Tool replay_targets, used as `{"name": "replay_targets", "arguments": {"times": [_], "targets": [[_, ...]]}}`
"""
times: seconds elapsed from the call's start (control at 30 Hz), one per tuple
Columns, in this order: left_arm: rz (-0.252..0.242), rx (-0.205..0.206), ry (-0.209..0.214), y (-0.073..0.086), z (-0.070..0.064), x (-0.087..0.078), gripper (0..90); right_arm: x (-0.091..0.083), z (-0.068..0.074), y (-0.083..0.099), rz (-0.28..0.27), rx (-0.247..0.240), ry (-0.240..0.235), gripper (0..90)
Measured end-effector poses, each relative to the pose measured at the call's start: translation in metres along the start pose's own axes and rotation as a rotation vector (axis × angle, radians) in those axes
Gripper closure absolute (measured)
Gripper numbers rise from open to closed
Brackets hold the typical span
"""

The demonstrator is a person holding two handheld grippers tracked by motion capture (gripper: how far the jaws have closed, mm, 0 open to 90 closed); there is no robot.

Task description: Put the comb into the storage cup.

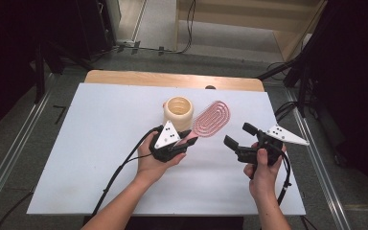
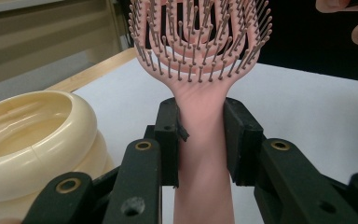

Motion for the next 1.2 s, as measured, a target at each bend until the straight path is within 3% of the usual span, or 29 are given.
{"name": "replay_targets", "arguments": {"times": [0.63,1.0,1.2], "targets": [[-0.003,0.012,0.004,0.001,-0.003,-0.001,70.4,0.028,0.007,-0.01,0.007,0.039,-0.014,0.0],[-0.009,0.018,0.001,0.0,-0.005,-0.001,70.4,0.042,0.008,-0.015,0.008,0.089,-0.049,0.0],[-0.015,0.021,-0.001,-0.001,-0.005,-0.002,70.4,0.054,0.011,-0.017,0.001,0.144,-0.074,0.0]]}}
Point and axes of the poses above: each handheld gripper's, and its own axes: x roughly forward along the jaws, y roughly out of its underside, z roughly to its left, the point moved 3 cm from there along x, roughly forward along the jaws, and after that the axes turned 7 degrees about -y, right-handed, at the moved point
